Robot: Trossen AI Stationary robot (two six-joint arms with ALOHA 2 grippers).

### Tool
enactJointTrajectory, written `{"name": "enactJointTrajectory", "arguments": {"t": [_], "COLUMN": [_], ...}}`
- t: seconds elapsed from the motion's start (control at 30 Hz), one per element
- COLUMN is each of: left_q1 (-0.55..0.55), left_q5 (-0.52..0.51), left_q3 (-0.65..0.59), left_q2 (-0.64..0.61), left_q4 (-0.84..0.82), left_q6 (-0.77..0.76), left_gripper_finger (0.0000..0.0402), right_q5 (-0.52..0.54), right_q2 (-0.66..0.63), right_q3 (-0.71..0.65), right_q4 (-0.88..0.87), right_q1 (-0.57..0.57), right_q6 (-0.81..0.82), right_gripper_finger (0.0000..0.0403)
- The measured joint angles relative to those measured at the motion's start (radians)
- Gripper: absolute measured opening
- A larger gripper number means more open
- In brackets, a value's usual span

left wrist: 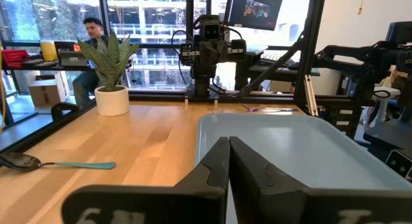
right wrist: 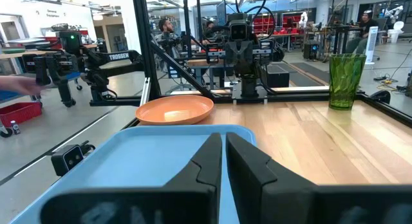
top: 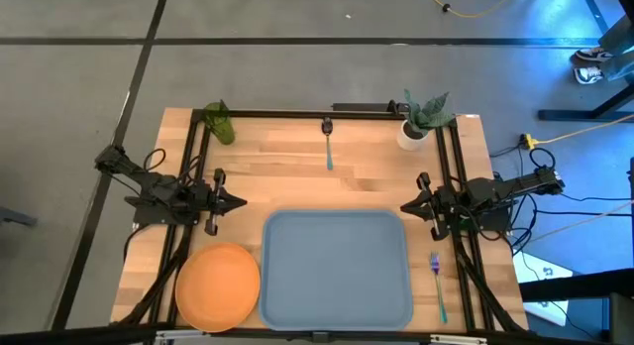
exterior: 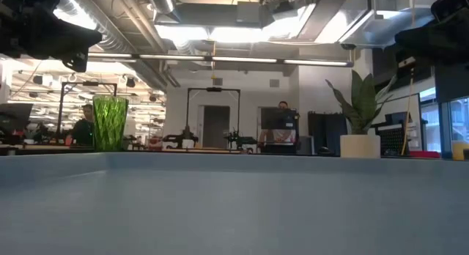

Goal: Pick and place plate/cup/fork/spoon on tray

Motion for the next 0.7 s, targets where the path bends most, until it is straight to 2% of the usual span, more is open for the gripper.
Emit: {"name": "enactJointTrajectory", "arguments": {"t": [0.4,0.5,0.57,0.63,0.7], "left_q1": [0.0,0.001,0.001,0.0,0.0], "left_q5": [-0.002,-0.088,-0.163,-0.234,-0.251], "left_q3": [0.0,0.0,0.011,0.047,0.106], "left_q2": [0.0,0.0,0.0,0.0,0.0], "left_q4": [0.0,0.028,0.058,0.045,0.009], "left_q6": [0.005,0.036,0.004,-0.027,-0.008], "left_gripper_finger": [0.0,0.0,0.0,0.0,0.0], "right_q5": [0.0,0.0,0.0,0.0,0.0], "right_q2": [0.0,0.0,0.0,0.0,0.0], "right_q3": [0.0,0.0,0.0,0.0,0.0], "right_q4": [0.0,0.0,0.003,0.019,0.041], "right_q1": [0.0,0.0,0.0,0.0,0.0], "right_q6": [0.0,-0.002,-0.002,-0.002,-0.024], "right_gripper_finger": [0.0029,0.0029,0.0029,0.0029,0.0029]}}
